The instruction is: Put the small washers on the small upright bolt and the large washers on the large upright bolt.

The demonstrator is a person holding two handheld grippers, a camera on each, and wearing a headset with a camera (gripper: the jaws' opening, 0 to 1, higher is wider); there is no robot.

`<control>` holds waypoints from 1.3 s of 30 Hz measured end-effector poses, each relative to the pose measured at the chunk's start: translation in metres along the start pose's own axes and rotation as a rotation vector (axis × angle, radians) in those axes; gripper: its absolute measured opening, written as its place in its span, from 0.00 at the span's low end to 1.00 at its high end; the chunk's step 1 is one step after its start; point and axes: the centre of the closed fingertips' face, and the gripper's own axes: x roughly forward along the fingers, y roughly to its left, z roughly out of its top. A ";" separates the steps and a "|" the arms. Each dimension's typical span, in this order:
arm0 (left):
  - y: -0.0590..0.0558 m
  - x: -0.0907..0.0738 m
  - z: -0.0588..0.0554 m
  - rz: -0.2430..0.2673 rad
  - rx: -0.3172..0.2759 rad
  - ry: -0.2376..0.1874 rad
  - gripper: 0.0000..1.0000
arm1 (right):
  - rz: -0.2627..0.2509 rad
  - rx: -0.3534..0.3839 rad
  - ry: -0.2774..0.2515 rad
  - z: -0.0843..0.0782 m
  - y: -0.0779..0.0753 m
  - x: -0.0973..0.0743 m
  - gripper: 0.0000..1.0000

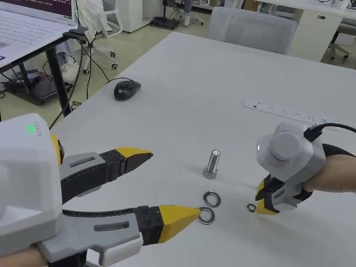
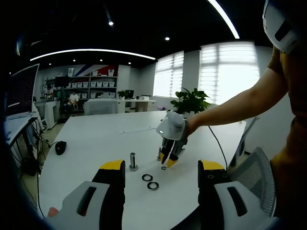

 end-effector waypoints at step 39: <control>0.003 0.014 -0.002 -0.034 0.008 0.027 0.60 | 0.024 -0.005 0.022 0.001 0.004 0.007 0.12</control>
